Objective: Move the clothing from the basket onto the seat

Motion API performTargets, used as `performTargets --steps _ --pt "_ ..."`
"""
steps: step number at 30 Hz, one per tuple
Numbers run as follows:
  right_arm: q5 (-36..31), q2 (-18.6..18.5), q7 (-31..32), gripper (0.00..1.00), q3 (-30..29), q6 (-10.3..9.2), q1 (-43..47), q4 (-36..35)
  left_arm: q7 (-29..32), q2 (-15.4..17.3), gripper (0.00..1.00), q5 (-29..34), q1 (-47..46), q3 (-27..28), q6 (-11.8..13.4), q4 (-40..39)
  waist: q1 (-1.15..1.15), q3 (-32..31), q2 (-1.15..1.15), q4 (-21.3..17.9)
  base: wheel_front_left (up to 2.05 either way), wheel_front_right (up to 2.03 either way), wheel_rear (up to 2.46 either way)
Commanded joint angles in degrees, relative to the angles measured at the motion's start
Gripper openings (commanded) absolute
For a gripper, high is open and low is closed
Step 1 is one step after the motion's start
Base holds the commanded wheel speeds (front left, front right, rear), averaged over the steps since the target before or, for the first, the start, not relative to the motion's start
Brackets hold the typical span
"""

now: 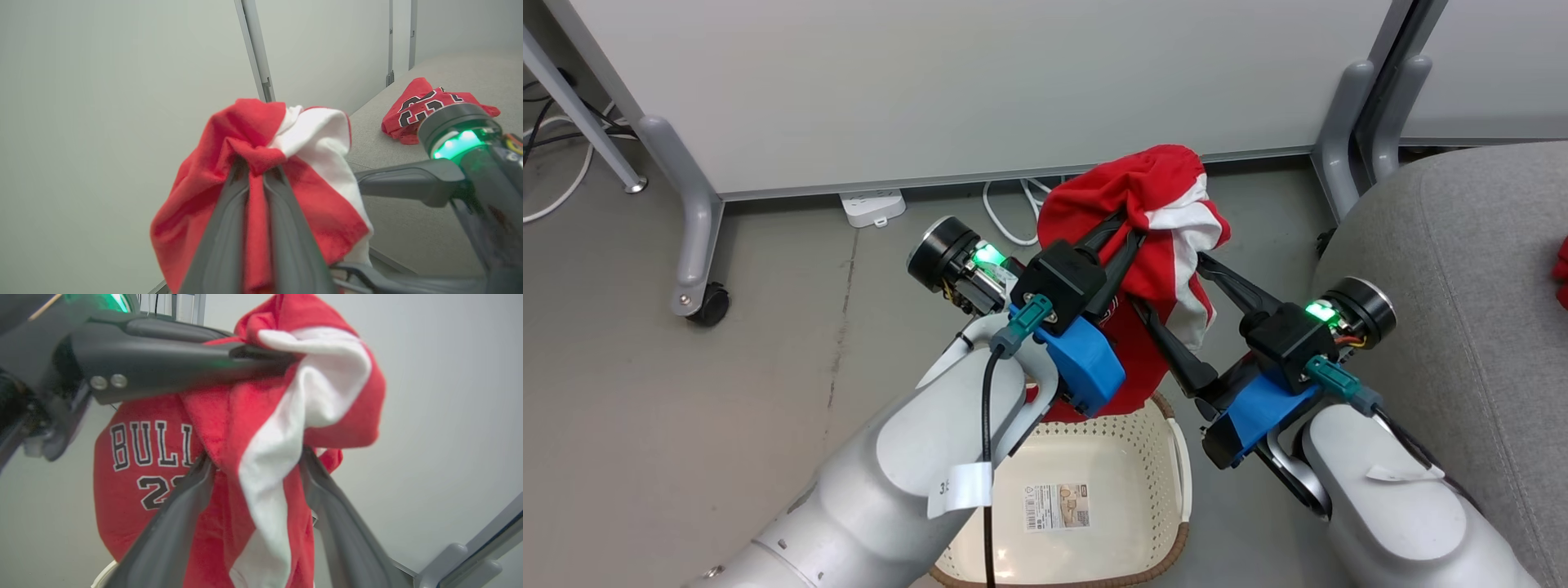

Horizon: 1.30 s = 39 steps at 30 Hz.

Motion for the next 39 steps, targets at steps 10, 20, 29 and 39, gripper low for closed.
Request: performTargets --steps 10,20,29,39 --pt "1.77 0.45 -0.03 0.0 1.86 0.01 -3.55 2.35 -0.27 -0.32 0.0 0.0 -1.36 -0.32 -0.26 0.27 0.0 1.02 0.0 0.23 0.0 0.0 0.0" --pt "2.41 0.39 -0.03 0.0 1.86 0.01 -3.3 2.31 -0.27 -0.4 0.0 0.17 -1.38 -0.16 -0.31 0.53 0.0 1.11 0.0 0.09 0.0 0.0 0.0" --pt "2.76 0.26 -0.03 0.0 1.94 0.01 -3.07 2.43 -0.27 -0.43 0.0 0.37 -1.1 -0.01 -0.49 0.75 0.0 0.9 0.0 0.0 0.0 0.0 0.0" --pt "3.1 -0.07 -0.03 0.0 1.68 0.01 -2.31 2.37 -0.22 -0.45 1.0 0.5 -1.03 0.36 0.23 0.94 0.0 0.84 0.0 -0.03 0.0 0.0 0.0"
